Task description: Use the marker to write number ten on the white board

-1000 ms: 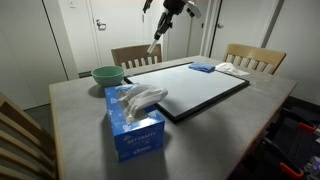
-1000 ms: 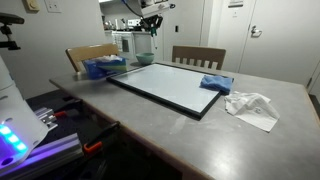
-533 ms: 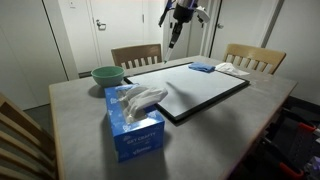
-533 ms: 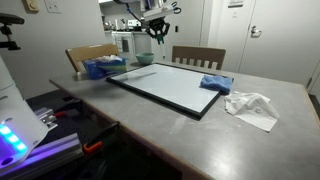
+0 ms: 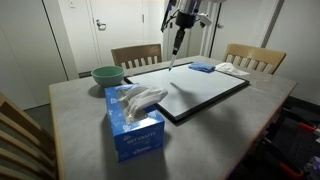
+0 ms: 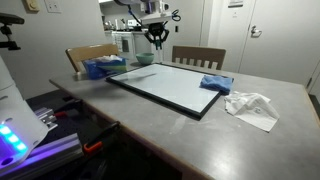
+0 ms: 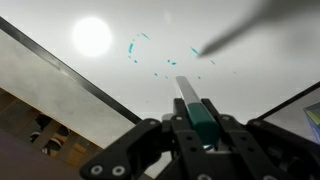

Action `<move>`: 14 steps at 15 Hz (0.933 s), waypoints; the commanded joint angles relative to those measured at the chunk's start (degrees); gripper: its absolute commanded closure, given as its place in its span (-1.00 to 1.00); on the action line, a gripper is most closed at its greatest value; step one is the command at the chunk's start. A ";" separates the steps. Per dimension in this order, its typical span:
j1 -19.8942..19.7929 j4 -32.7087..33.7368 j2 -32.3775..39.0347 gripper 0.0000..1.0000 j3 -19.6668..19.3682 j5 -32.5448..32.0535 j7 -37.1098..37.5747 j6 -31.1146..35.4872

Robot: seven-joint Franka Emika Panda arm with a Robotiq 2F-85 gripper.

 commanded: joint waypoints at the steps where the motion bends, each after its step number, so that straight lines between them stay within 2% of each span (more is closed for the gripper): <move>1: -0.34 1.89 2.88 0.90 -0.60 -1.62 2.12 0.14; 7: -1.98 2.24 6.09 0.90 1.19 0.40 1.64 2.26; 14: -1.48 2.49 7.00 0.90 0.49 -1.69 3.88 4.86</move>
